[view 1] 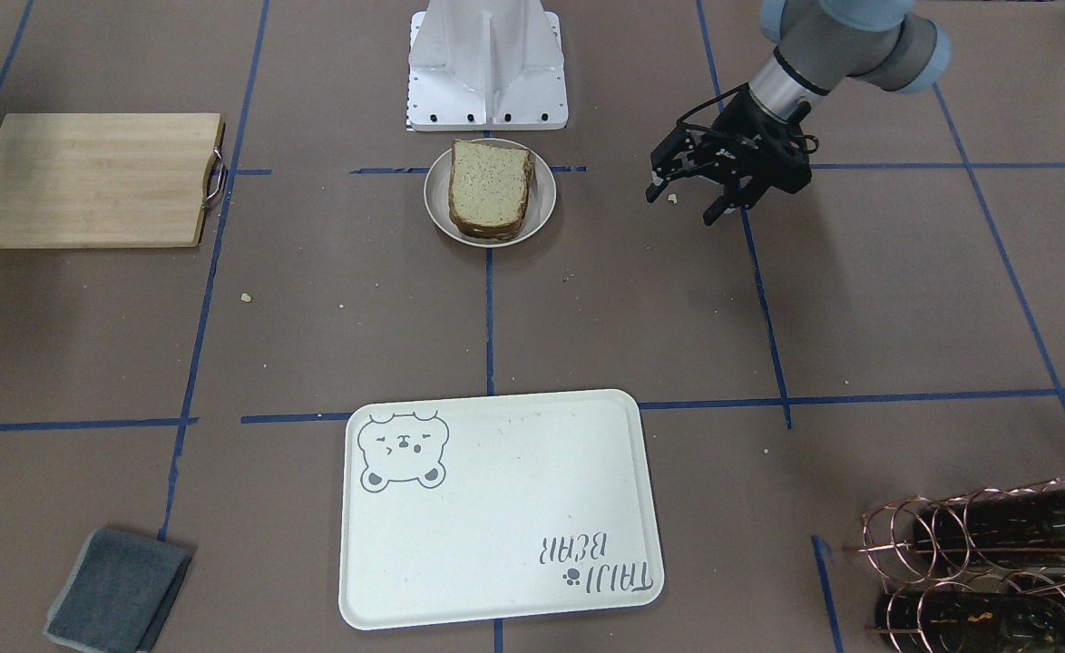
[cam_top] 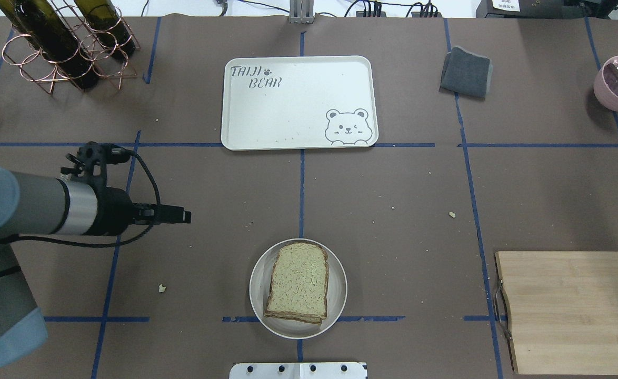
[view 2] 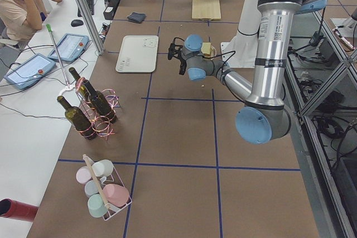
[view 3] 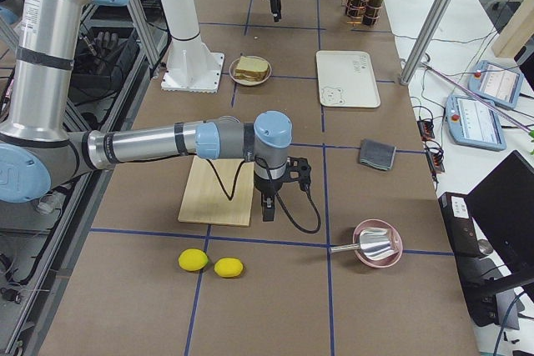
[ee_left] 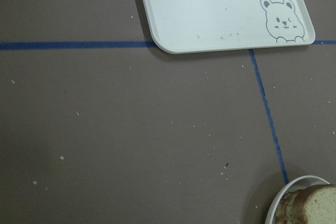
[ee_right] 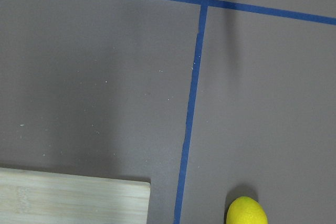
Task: Make sandwich and place on tray
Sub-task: 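Reach the left gripper to the white plate rim and grasp it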
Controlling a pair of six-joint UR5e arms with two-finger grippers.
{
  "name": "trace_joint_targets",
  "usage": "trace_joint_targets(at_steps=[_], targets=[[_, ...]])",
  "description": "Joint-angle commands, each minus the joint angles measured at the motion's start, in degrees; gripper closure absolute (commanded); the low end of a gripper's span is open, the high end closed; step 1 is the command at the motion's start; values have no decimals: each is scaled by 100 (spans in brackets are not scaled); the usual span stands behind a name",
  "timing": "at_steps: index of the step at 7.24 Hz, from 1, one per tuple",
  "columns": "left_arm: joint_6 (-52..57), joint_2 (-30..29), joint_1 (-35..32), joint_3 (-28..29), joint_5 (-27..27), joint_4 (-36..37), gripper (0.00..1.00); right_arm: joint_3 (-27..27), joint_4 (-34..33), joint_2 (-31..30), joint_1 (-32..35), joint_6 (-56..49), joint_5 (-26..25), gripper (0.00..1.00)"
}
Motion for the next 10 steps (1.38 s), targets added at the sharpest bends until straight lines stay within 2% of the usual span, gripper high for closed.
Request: trace_joint_targets(at_steps=[1,3,5,7,8,9,10], targets=[[-930,-501,999,23,958,593,15,2,0,-14,23,0,-2,0],[-1382,-1001,1371,390,1153,708,41,2,0,-31,75,0,-2,0],[-1383,-1284,1512,804,1207,708,41,-6,0,-31,128,0,-11,0],[-1383,-1303,1696,928,1207,691,43,-15,0,-31,155,0,-11,0],[-1383,-1303,1715,928,1207,690,56,-33,0,-31,155,0,-19,0],[-1374,-1303,1706,929,1207,690,90,-41,0,-31,155,0,-19,0],[-1374,-1303,1706,920,1207,682,100,-41,0,-31,155,0,-19,0]])
